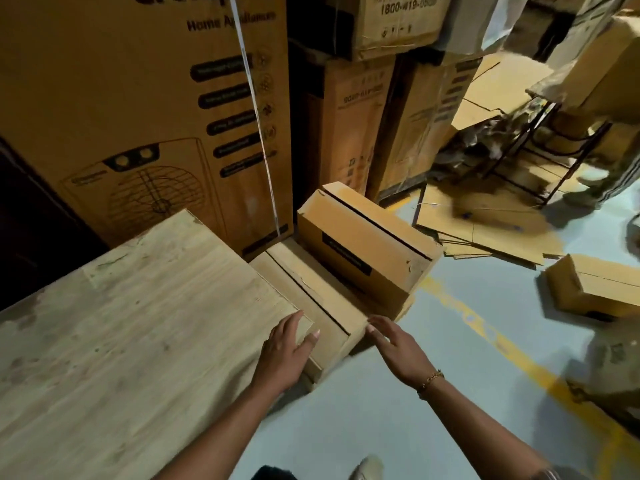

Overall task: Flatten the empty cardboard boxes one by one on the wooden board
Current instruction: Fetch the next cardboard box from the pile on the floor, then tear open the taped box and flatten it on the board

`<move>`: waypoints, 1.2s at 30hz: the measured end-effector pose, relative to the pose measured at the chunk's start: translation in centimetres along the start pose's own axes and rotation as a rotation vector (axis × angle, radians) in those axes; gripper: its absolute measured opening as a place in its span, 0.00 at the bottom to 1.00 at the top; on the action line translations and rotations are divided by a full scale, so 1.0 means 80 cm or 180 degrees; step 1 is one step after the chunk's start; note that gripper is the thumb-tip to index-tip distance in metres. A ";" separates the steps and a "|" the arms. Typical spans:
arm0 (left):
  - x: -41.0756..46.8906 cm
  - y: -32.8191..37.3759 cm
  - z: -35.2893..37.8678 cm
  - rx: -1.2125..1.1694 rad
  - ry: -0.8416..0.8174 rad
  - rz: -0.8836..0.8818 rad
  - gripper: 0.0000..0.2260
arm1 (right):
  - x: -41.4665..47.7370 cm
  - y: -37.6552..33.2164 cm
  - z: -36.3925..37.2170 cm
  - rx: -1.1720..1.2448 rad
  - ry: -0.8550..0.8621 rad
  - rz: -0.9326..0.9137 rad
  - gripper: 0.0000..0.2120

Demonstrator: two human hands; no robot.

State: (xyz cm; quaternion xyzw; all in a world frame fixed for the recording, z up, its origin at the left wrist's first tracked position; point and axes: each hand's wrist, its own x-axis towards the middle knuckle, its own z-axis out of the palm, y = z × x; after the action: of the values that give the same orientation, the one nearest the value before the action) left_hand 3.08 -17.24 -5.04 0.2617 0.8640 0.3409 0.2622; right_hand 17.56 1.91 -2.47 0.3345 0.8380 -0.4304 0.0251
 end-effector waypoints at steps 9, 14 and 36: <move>0.084 0.026 0.087 -0.0619 -0.0153 -0.0914 0.28 | 0.164 0.060 -0.052 -0.0118 -0.0989 0.0229 0.35; 0.129 -0.005 0.146 -0.0676 -0.0364 -0.1404 0.25 | 0.256 0.101 -0.031 -0.0083 -0.1260 0.0533 0.48; 0.287 -0.250 0.389 -0.2629 0.1501 -0.3387 0.36 | 0.524 0.325 0.154 0.0898 -0.2043 0.1848 0.43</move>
State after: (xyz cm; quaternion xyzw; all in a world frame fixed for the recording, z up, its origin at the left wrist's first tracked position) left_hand 0.57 -1.28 -45.49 -0.3969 0.7085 0.5137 0.2769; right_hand -2.82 25.97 -42.41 0.4054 0.5926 -0.5973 0.3574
